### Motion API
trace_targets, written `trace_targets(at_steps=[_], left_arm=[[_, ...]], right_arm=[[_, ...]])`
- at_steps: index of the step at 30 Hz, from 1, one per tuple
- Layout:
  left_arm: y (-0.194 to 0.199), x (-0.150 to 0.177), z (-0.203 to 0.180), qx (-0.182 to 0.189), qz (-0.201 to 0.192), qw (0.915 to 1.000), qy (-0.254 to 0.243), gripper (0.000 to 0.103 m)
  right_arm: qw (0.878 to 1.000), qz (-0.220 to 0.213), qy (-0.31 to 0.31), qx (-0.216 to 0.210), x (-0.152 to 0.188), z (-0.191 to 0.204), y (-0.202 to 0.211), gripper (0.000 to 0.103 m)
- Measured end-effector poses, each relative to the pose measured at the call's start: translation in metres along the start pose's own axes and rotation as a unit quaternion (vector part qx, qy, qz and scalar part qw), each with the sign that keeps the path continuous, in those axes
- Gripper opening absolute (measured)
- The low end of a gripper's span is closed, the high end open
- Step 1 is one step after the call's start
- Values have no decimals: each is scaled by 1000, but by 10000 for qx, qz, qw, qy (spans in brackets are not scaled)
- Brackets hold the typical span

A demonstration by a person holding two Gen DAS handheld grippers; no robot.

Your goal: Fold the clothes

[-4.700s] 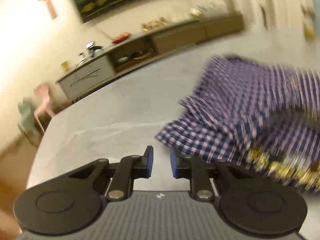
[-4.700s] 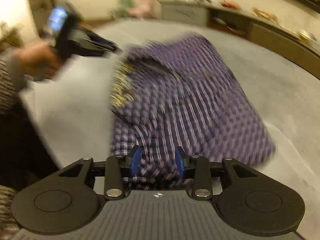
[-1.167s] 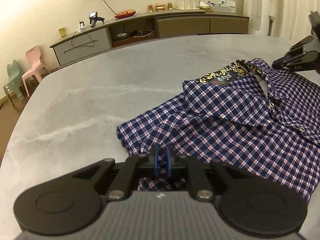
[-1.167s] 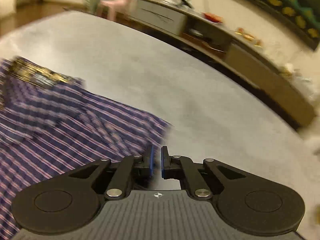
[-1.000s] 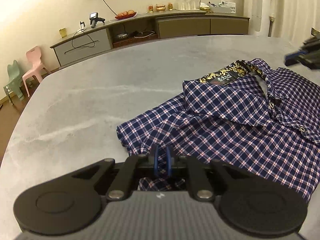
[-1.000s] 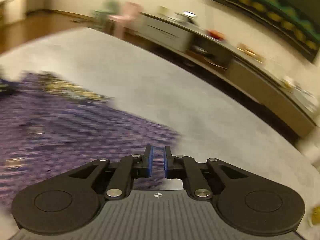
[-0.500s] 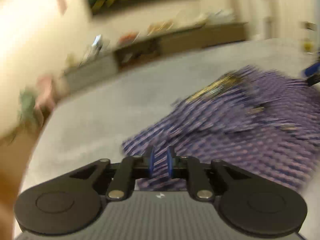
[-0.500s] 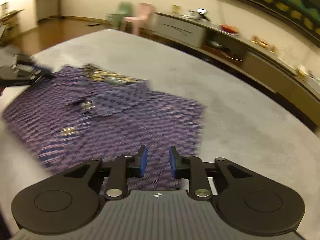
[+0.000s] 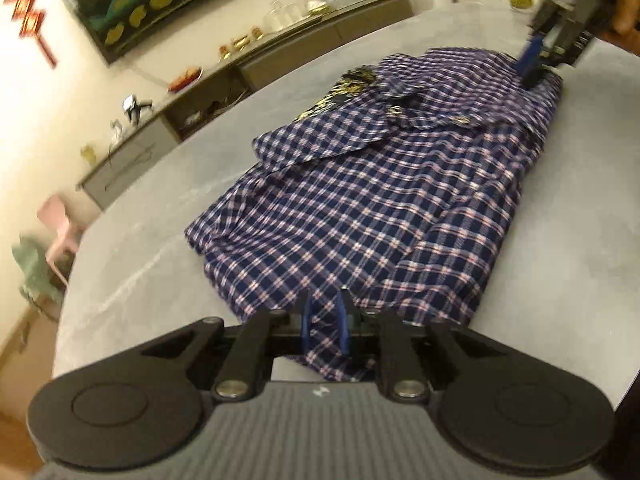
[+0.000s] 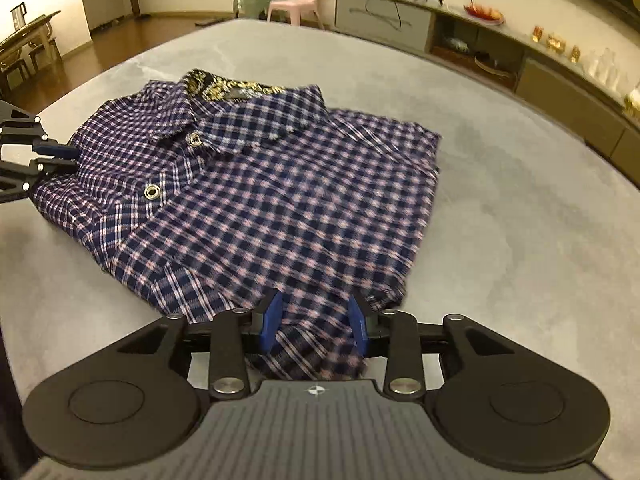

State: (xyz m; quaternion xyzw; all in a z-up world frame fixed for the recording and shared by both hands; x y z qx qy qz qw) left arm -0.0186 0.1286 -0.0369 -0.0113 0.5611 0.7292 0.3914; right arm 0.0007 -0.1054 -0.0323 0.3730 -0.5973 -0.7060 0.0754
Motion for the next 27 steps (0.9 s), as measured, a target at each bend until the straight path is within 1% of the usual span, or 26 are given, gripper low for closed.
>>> trace_targets(at_steps=[1,2,4,6,9,11,12,13,14,16,18,19,20,21,22,23,24,25,27], left_arm=[[0,-1,4,67,-5,9999,108,15],[1,-2,7,134,-11,9997,217,15],[-7,-5,9,144,41,9994,315,15],[-17,-11,9,97,85,9993,341,13],[-31,-29,11,-81,157,9993,344,8],[-45,-46,12,-260,225,9990,277,1],[-53,-57,12,-305,218,9991,219,1],[-61,-69,11,-323,187,9992,147,0],[-69,-81,10,-342,156,9993,75,0],[-84,-104,6,-262,22,9996,67,0],[-95,-124,4,-167,-32,9997,193,1],[-99,-133,2,-172,-23,9996,239,6],[-99,-140,1,-234,-3,9993,277,8],[-97,-146,-1,-312,15,9990,321,9],[-87,-150,-2,-296,-94,9989,353,9],[-74,-153,-4,-228,-275,9986,380,9],[-59,-154,-9,-61,-504,9980,383,10],[-52,-152,-18,150,-607,9976,290,11],[-46,-145,-40,562,-642,9963,11,13]], right_arm=[[10000,12,-22,16,1,-2,4,37],[9998,-189,-36,104,-1,-1,11,38],[9980,-575,-63,261,-4,1,23,40],[9967,-775,-79,210,-10,4,14,42],[9945,-1031,-93,148,-19,8,-2,42],[9970,-723,0,271,-24,8,-25,42],[9971,-651,9,404,-26,6,-28,43],[9969,-579,18,537,-27,4,-32,50],[9965,-521,8,659,-28,1,-35,50],[9952,-541,-196,792,-24,-11,-31,50],[9933,-562,-400,925,-21,-23,-28,50],[9922,-572,-502,992,-19,-28,-26,51],[9908,-582,-604,1058,-17,-34,-24,53],[9894,-592,-706,1124,-16,-40,-22,53],[9878,-602,-807,1190,-14,-46,-21,52],[9860,-611,-909,1255,-12,-52,-19,52],[9846,-647,-978,1298,-10,-56,-15,52],[9855,-783,-879,1222,-7,-48,-6,52],[9901,-764,-608,1005,-1,-30,-10,52]])
Point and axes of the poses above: each gripper's, at about its wrist camera, not at the fingertips, and y roughly against the way its jaws point, z to its left, x to its underside, the point moved 1 cm from there along -y, roughly the way its jaws point, and after that the axes turned 11 degrees about z, right-handed, at the moved point
